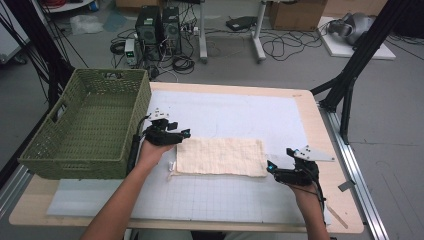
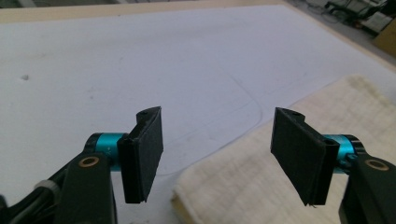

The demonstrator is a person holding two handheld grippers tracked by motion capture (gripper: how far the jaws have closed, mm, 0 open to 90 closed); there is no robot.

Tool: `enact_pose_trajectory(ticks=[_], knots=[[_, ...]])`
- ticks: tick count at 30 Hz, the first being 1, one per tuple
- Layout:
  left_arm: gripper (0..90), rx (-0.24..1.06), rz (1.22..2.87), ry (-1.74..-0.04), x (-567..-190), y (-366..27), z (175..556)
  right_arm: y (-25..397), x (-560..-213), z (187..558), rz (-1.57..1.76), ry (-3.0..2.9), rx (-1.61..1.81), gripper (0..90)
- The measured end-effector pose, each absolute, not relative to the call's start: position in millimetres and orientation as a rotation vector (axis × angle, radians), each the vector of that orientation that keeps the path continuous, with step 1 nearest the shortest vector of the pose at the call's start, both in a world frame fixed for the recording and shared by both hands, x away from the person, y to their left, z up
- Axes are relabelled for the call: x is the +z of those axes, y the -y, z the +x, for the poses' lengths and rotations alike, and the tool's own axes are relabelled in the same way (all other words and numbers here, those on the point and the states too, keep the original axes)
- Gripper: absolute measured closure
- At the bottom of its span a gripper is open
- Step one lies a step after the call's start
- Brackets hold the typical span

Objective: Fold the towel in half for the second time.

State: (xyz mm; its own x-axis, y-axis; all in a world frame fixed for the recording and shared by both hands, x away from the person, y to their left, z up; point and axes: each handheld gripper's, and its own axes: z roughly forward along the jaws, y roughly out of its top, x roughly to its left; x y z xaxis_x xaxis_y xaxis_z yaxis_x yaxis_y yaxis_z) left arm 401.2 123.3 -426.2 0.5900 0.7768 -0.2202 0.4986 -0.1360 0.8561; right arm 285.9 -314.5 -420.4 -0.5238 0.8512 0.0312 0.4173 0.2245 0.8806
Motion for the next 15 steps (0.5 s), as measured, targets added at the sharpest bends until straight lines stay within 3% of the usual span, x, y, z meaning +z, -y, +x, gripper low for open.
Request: enact_pose_trajectory(ticks=[7, 15], knots=[[41.9, 0.343, 1.917, -1.075, -442.5, -120.0, 408.2, 316.3, -420.9, 285.6, 1.174, -2.041, 1.244, 11.7], [59.8, 0.383, 2.026, -1.042, -447.6, -112.2, 406.2, 315.4, -421.3, 287.8, 1.185, -2.034, 1.248, 11.7]])
